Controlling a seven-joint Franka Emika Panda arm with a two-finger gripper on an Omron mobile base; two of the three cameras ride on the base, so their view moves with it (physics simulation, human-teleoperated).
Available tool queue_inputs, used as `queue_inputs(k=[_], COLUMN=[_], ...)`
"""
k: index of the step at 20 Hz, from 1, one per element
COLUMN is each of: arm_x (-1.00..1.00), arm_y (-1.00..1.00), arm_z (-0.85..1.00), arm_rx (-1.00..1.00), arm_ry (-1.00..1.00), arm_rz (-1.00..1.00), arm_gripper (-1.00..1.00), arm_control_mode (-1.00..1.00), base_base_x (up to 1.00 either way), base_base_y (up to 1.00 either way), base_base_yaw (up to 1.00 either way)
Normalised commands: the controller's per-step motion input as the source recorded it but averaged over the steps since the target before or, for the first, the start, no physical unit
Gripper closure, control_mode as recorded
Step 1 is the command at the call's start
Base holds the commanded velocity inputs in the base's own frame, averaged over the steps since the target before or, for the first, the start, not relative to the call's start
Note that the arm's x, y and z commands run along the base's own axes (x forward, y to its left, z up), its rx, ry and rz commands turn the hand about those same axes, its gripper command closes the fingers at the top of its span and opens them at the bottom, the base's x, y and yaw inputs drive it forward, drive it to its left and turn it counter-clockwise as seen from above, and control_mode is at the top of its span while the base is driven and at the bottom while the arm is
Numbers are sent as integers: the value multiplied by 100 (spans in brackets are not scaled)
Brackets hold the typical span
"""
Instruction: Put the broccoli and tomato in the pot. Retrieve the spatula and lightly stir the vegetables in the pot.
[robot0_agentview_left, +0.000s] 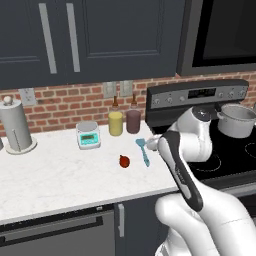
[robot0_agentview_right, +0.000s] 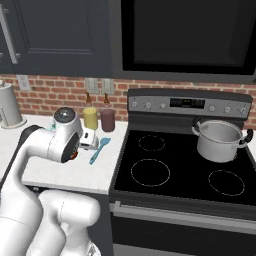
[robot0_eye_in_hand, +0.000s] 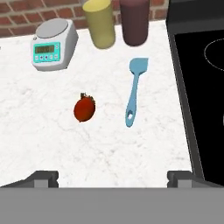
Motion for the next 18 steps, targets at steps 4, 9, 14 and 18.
queue_inputs(k=[4,9,14,18], arm_x=[29,57,54,47], arm_y=[81,72,37,15], arm_z=[-35,-58,-46,-27], arm_rx=[-5,-9,-3,-1], arm_ry=[12,17,13,10], arm_rz=[0,0,0,0], arm_gripper=[-100,-100,-100,-100], arm_control_mode=[-100,-100,-100,-100], base_base_x=[0,0,0,0], base_base_y=[0,0,0,0], base_base_yaw=[0,0,0,0])
